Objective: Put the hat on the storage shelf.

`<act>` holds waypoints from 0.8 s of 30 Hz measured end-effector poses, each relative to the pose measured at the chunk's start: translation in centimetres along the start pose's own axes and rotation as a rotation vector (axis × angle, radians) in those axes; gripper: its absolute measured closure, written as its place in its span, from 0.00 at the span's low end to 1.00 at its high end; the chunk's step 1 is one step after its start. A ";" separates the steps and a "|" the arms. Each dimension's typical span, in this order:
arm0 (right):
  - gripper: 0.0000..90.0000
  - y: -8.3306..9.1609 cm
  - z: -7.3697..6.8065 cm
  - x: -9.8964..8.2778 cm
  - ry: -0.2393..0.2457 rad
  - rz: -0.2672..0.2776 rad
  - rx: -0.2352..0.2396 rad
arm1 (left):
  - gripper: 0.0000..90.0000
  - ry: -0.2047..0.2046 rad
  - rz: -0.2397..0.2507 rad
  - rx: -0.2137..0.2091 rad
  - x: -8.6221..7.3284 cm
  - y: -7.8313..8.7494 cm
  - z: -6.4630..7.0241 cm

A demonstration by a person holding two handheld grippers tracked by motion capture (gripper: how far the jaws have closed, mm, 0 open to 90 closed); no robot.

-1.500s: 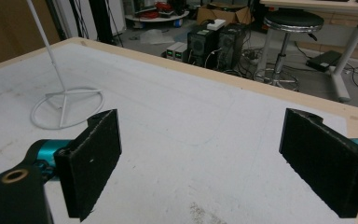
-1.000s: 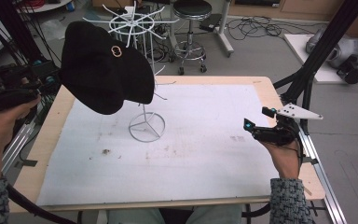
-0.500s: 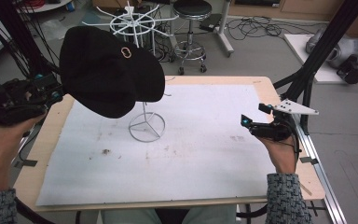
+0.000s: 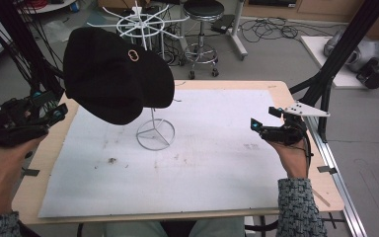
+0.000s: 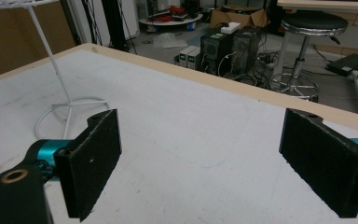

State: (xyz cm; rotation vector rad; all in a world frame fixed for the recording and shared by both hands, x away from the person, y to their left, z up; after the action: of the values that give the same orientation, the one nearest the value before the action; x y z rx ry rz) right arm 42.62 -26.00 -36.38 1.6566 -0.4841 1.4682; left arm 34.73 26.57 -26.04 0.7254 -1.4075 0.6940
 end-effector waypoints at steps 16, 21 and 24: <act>0.13 -0.1 0.3 0.0 -0.014 0.003 0.002 | 0.32 0.042 -0.026 0.080 -5.1 -1.1 -0.8; 0.13 -0.3 0.2 0.0 -0.012 0.005 0.004 | 0.28 0.075 -0.025 0.096 -6.9 -1.2 -1.2; 0.13 -0.5 0.1 0.0 -0.013 0.003 0.008 | 0.28 0.084 -0.029 0.102 -7.6 -1.2 -1.4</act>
State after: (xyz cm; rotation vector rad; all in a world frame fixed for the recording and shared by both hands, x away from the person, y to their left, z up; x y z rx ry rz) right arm 43.02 -25.79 -36.54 1.6733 -0.4887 1.4639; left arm 36.20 26.96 -33.72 0.7865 -1.2901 0.7695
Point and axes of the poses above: each handheld gripper's, and its own axes: y roughly backward along the jaws, x roughly out of its top, z roughly to its right, the point moved 10 cm from there along -y, roughly forward along the jaws, and after that the axes turned 6 degrees about y, right-handed, at the moved point
